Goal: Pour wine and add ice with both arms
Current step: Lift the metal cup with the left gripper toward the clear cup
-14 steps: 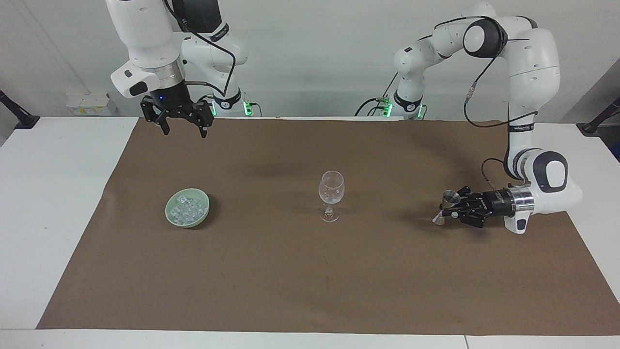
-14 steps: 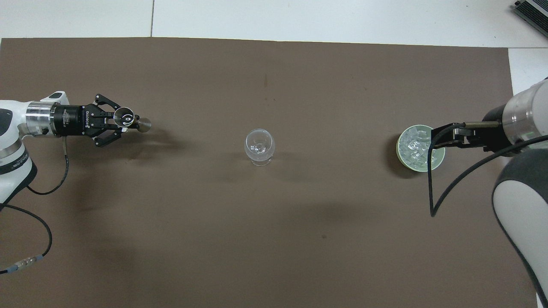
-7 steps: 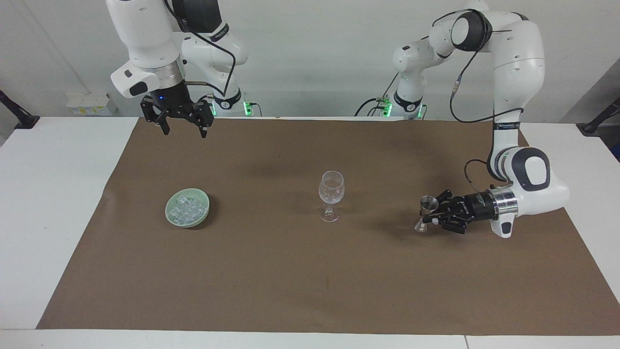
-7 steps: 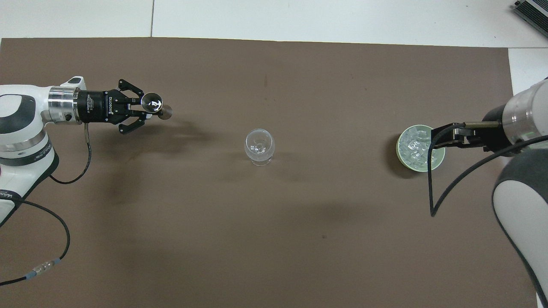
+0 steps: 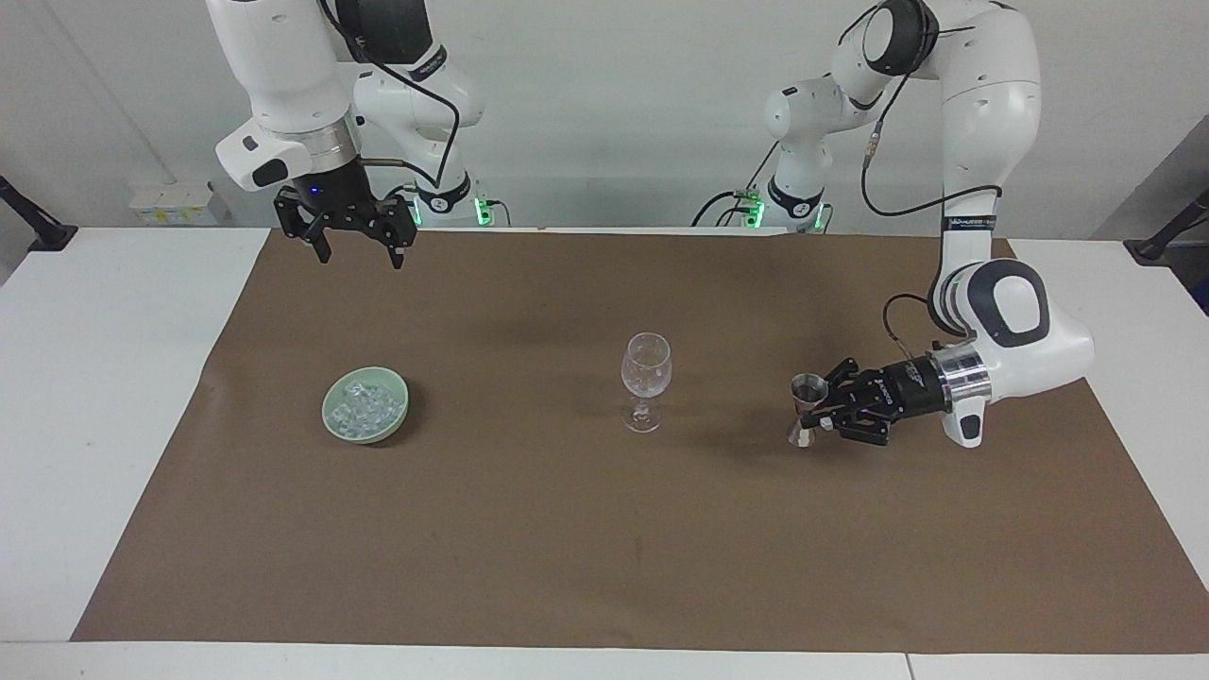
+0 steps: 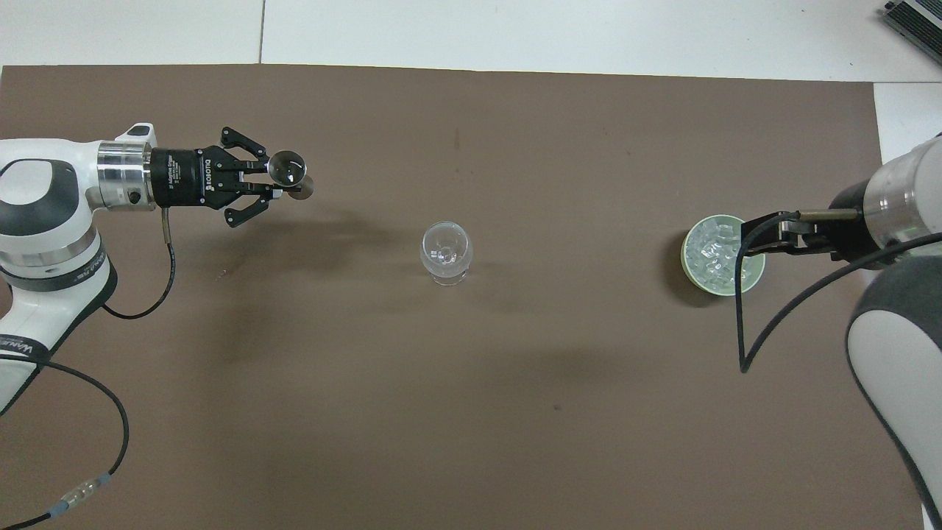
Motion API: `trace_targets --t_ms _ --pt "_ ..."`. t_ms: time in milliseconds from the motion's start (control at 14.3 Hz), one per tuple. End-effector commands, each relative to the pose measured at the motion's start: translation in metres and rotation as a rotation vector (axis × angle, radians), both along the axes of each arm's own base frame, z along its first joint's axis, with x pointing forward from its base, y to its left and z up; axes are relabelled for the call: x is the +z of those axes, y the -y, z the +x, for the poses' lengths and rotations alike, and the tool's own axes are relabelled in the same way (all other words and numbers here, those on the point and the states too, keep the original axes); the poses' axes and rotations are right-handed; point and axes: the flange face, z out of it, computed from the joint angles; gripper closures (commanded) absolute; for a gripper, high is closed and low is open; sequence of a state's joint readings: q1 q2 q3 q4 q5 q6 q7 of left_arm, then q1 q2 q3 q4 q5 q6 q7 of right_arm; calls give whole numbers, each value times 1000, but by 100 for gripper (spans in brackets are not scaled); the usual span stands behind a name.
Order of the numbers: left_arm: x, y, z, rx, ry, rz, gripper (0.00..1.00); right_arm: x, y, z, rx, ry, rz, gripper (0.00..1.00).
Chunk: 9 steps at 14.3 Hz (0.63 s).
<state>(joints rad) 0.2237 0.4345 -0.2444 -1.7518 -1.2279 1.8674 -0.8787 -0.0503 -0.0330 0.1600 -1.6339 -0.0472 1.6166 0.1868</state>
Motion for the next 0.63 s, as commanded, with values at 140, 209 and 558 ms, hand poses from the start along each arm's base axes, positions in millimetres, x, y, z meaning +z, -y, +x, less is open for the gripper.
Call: trace_targets --t_ms 140,209,558 --pt "19 36 -27 62 14 41 100 1 2 -7 12 -8 13 0" --pt "24 44 -30 72 18 59 100 1 2 -7 12 -6 13 0" --pt "52 81 -51 132 35 139 100 1 2 -7 13 -8 13 0"
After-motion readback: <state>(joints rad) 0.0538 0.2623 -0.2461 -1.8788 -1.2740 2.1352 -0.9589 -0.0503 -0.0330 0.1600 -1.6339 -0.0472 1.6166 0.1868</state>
